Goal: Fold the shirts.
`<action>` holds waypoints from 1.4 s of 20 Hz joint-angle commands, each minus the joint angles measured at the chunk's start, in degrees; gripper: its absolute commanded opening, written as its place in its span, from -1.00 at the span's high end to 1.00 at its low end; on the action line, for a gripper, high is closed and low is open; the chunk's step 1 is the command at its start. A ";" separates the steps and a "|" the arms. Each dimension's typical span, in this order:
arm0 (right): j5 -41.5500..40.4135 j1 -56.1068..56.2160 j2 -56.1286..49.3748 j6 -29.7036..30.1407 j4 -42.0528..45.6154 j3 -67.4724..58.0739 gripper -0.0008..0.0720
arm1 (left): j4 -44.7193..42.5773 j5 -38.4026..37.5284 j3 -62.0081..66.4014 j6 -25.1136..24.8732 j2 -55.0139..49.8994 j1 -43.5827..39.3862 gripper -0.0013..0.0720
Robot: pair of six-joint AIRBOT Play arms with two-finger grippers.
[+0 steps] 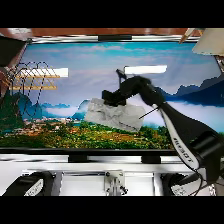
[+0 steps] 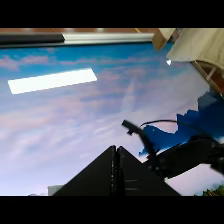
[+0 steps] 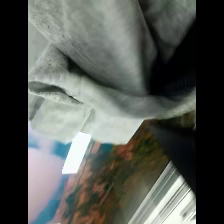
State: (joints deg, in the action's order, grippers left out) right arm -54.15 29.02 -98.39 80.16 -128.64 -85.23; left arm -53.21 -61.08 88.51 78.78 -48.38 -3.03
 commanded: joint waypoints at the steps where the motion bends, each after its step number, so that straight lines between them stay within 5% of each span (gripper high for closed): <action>1: 7.17 2.99 -3.93 -0.26 -6.73 -0.04 -0.55 | -0.39 -3.43 -0.15 1.05 4.22 1.92 0.89; 5: -5.11 -1.05 -0.57 5.11 -2.47 -0.04 -0.56 | -0.42 -3.58 -2.73 1.03 3.43 1.92 0.89; 10: -30.71 -15.76 8.35 4.31 24.98 0.15 -0.61 | -0.42 -3.52 -5.88 1.03 2.43 1.92 0.89; 12: -35.65 -23.04 10.19 4.31 26.32 3.02 -0.86 | -0.42 -3.52 -5.92 1.01 2.19 1.92 0.89; 18: -20.81 -27.71 10.78 9.25 6.71 21.07 -0.86 | -0.39 -3.52 -5.95 1.09 1.49 1.92 0.89; 24: -12.63 -22.58 5.75 11.80 1.77 22.86 -0.84 | -0.39 -3.52 -5.92 2.16 1.16 1.92 0.89; 25: -11.02 -21.84 5.38 11.80 1.40 22.86 -0.61 | -0.39 -3.52 -5.92 2.62 1.09 1.92 0.89; 27: -8.79 -21.18 5.29 11.82 1.16 22.77 0.44 | -0.39 -3.52 -5.95 2.97 1.05 1.92 0.89; 28: -9.03 -21.38 5.33 12.02 1.07 22.12 0.76 | -0.42 -3.52 -5.92 2.95 1.05 1.92 0.89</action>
State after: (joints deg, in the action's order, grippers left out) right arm -66.81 6.79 -92.44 91.57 -125.97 -62.89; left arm -53.60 -64.60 82.59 81.30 -47.27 -1.13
